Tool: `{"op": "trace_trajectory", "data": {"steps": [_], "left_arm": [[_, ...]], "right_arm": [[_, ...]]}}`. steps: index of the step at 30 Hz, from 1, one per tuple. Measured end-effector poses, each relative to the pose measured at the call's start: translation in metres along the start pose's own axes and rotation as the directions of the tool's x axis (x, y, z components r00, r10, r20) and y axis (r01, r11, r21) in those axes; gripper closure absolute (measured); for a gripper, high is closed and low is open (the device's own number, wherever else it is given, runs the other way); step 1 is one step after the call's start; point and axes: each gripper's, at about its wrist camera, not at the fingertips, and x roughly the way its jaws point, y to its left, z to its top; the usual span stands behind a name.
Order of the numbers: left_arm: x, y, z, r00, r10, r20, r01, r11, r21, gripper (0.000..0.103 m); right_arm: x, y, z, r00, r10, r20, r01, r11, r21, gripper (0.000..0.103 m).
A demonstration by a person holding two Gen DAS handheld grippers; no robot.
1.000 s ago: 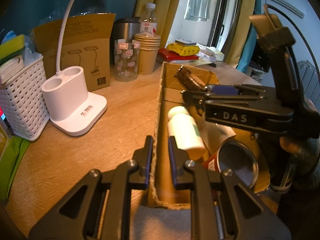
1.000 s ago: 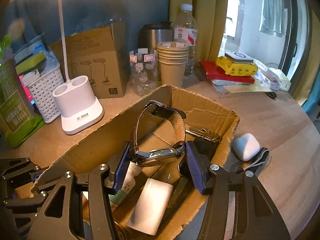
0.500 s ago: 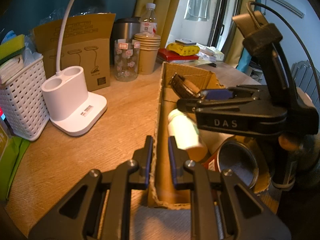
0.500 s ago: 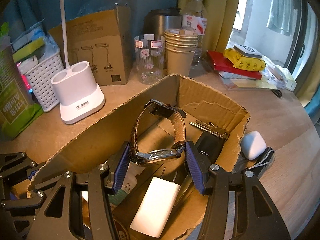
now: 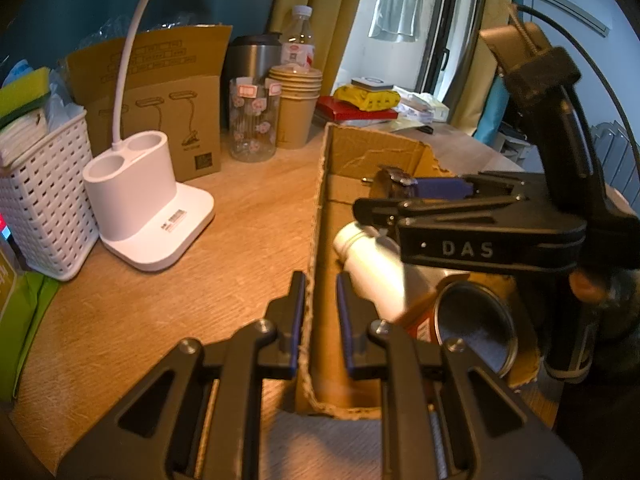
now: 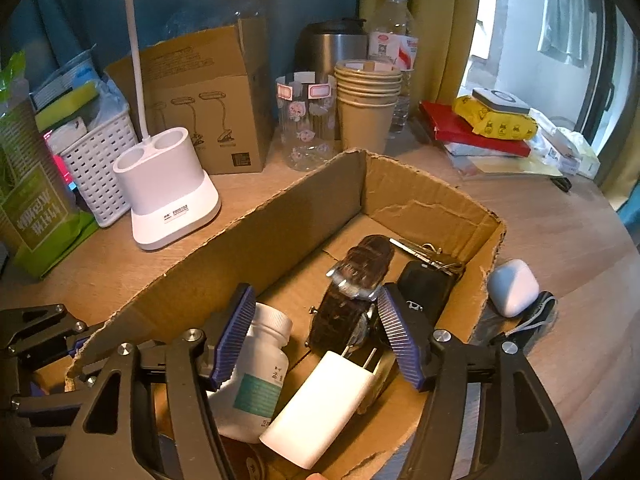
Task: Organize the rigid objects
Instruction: 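Lower the watch into the box and open the right gripper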
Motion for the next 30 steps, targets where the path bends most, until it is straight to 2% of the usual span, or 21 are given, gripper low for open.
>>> {"op": "trace_trajectory", "data": {"steps": [13, 30], "left_arm": [[0.001, 0.001, 0.000, 1.000, -0.001, 0.000, 0.001, 1.000, 0.000, 0.086], [0.001, 0.001, 0.000, 1.000, 0.000, 0.000, 0.000, 1.000, 0.001, 0.086]], "right_arm": [[-0.043, -0.014, 0.001, 0.993, -0.049, 0.112, 0.043, 0.998, 0.056, 0.035], [-0.078, -0.046, -0.008, 0.979, -0.115, 0.166, 0.093, 0.987, 0.134, 0.035]]}}
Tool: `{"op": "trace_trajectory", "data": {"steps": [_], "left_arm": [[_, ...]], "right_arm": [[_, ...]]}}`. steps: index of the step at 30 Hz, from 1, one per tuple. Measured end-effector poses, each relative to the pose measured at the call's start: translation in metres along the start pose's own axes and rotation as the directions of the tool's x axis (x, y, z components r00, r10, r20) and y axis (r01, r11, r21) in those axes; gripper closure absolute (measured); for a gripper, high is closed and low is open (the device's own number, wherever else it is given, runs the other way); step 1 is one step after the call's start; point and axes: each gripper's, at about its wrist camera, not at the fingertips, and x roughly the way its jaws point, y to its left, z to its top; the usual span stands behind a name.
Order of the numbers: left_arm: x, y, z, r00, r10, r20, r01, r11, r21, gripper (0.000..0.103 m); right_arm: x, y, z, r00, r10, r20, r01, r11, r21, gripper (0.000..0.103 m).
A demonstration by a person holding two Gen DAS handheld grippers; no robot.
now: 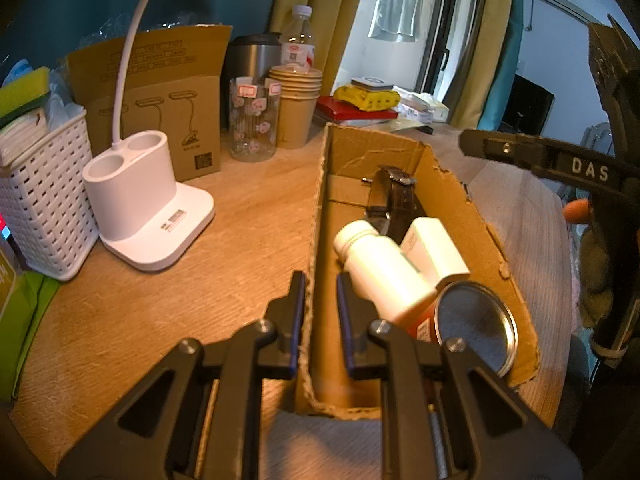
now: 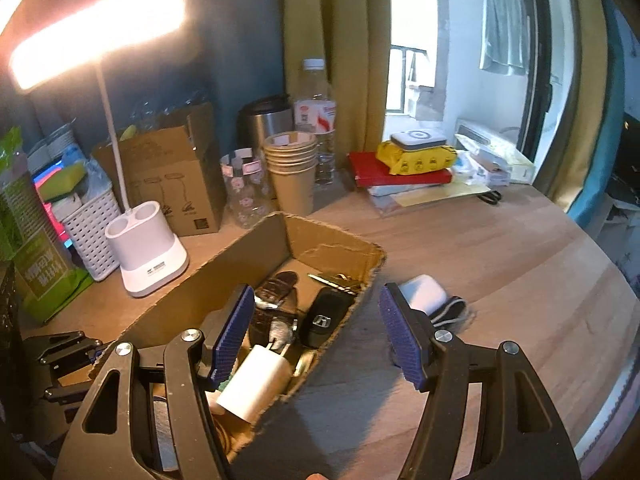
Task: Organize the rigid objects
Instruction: 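Lower the watch into the box and open the right gripper, then move the right gripper to the black strap beside the earbud case and grasp it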
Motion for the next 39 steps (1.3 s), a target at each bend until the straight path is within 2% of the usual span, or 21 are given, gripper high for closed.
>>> {"op": "trace_trajectory", "data": {"steps": [12, 20, 27, 39], "left_arm": [[0.000, 0.000, 0.000, 1.000, 0.000, 0.000, 0.000, 1.000, 0.000, 0.086], [0.000, 0.000, 0.000, 1.000, 0.000, 0.000, 0.000, 1.000, 0.000, 0.086], [0.000, 0.000, 0.000, 1.000, 0.000, 0.000, 0.000, 1.000, 0.000, 0.086], [0.000, 0.000, 0.000, 1.000, 0.000, 0.000, 0.000, 1.000, 0.000, 0.086]], "right_arm": [[-0.004, -0.033, -0.002, 0.999, -0.047, 0.006, 0.046, 0.997, 0.064, 0.034], [0.010, -0.068, -0.013, 0.983, -0.182, -0.031, 0.185, 0.976, 0.119, 0.034], [0.032, -0.082, -0.024, 0.973, -0.212, -0.089, 0.223, 0.964, 0.142, 0.034], [0.063, -0.079, -0.038, 0.962, -0.221, -0.163, 0.240, 0.965, 0.108, 0.034]]}}
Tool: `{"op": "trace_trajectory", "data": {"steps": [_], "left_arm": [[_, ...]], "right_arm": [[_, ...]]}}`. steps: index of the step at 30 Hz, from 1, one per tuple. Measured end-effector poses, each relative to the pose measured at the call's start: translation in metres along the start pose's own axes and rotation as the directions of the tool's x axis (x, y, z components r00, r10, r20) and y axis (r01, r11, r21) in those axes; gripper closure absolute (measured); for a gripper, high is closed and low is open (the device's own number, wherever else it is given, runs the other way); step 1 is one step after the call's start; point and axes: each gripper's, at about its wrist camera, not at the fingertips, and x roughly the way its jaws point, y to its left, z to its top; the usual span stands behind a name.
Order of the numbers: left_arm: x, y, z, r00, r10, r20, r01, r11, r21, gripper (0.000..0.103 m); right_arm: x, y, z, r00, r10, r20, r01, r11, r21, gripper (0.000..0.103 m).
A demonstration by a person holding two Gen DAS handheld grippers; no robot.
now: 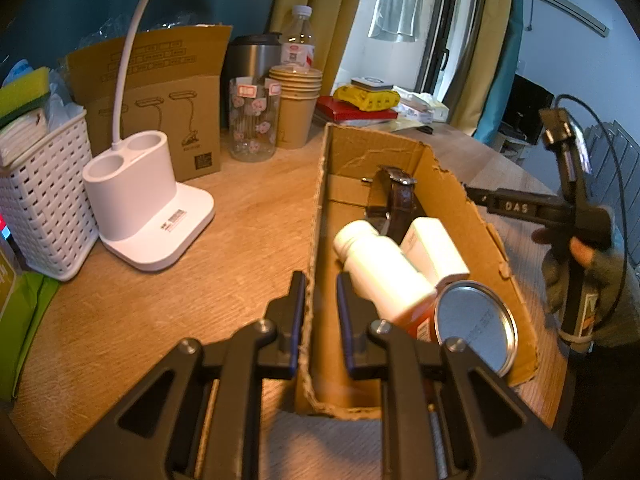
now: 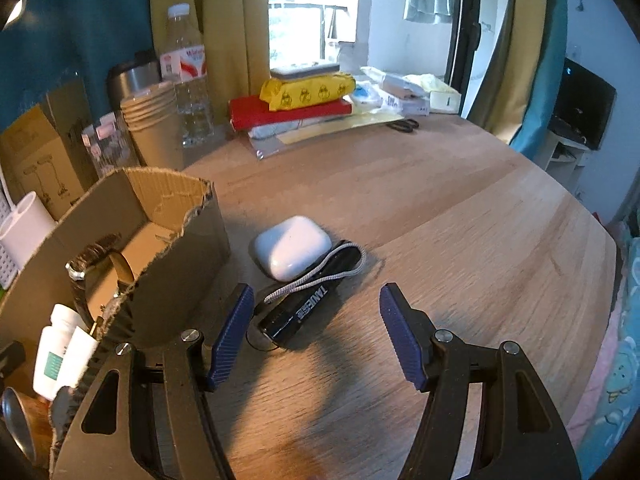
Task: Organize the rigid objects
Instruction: 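Move the right gripper to the black strap beside the earbud case and grasp it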
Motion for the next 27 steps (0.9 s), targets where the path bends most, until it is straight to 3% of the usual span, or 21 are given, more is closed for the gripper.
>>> {"op": "trace_trajectory", "data": {"steps": [8, 16, 19, 21, 23, 27], "left_arm": [[0.000, 0.000, 0.000, 1.000, 0.000, 0.000, 0.000, 1.000, 0.000, 0.086], [0.000, 0.000, 0.000, 1.000, 0.001, 0.000, -0.001, 1.000, 0.000, 0.086], [0.000, 0.000, 0.000, 1.000, 0.000, 0.000, 0.000, 1.000, 0.000, 0.086], [0.000, 0.000, 0.000, 1.000, 0.000, 0.000, 0.000, 1.000, 0.000, 0.086], [0.000, 0.000, 0.000, 1.000, 0.000, 0.000, 0.000, 1.000, 0.000, 0.086], [0.000, 0.000, 0.000, 1.000, 0.000, 0.000, 0.000, 1.000, 0.000, 0.086]], "right_arm": [[0.023, 0.015, -0.005, 0.997, -0.049, -0.056, 0.046, 0.997, -0.066, 0.034], [0.031, 0.002, -0.004, 0.996, -0.005, -0.094, 0.004, 1.000, -0.006, 0.036], [0.030, 0.001, -0.004, 0.996, 0.012, -0.092, -0.012, 1.000, 0.000, 0.045], [0.029, 0.001, -0.004, 0.996, 0.014, -0.087, -0.014, 1.000, -0.001, 0.060], [0.029, 0.000, -0.003, 0.996, 0.016, -0.085, -0.016, 1.000, 0.004, 0.068], [0.028, -0.003, -0.004, 0.996, 0.022, -0.082, -0.020, 1.000, 0.020, 0.073]]}}
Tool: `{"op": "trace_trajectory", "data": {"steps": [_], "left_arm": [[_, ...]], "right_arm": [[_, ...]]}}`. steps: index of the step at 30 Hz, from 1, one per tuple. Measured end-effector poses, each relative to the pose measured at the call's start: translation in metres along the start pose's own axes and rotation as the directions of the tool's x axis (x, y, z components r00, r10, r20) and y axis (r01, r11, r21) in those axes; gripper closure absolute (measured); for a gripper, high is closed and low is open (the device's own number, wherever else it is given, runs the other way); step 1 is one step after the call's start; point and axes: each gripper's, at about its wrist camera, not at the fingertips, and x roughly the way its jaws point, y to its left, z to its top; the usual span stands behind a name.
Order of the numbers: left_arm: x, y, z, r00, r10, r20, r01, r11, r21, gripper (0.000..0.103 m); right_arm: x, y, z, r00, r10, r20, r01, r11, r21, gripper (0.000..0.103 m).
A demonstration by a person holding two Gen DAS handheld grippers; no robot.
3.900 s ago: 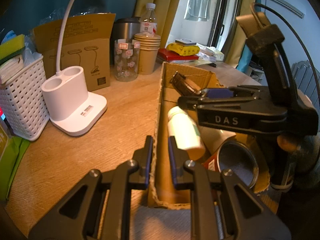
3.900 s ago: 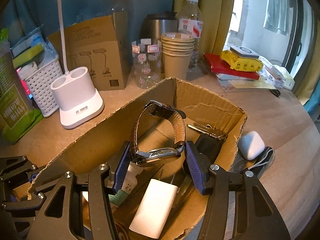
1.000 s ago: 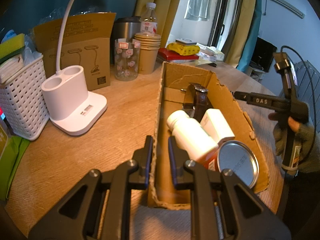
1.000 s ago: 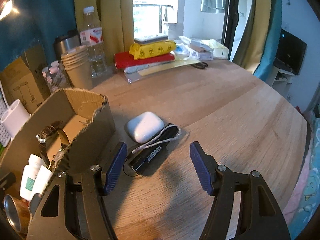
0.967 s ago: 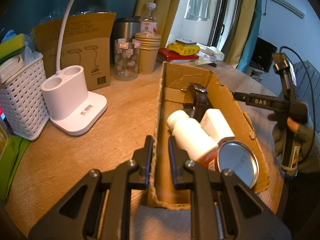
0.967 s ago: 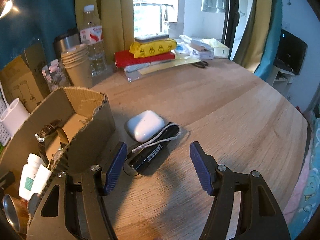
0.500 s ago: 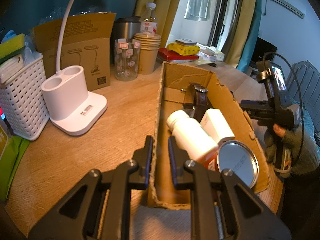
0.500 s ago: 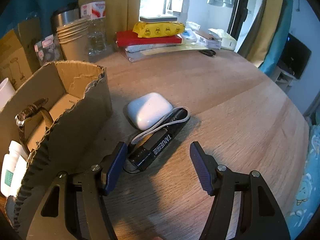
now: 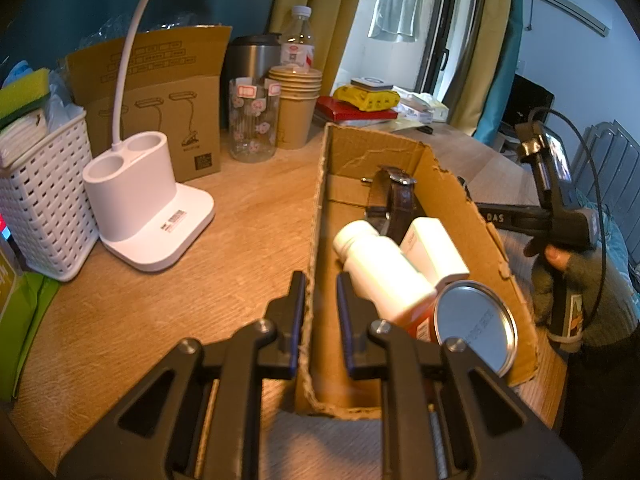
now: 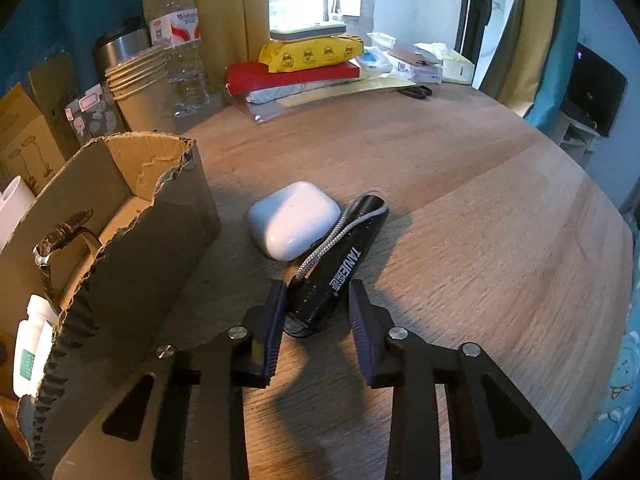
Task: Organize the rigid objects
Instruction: 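Move the right gripper to the black strap beside the earbud case and grasp it, then lift the black strap with the right gripper and carry it over the box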
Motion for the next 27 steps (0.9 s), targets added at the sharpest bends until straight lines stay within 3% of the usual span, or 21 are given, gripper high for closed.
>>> {"op": "trace_trajectory", "data": {"steps": [27], "left_arm": [[0.000, -0.001, 0.000, 1.000, 0.000, 0.000, 0.000, 1.000, 0.000, 0.086]], "right_arm": [[-0.054, -0.016, 0.007, 0.986, 0.015, 0.165, -0.025, 0.998, 0.057, 0.080]]}}
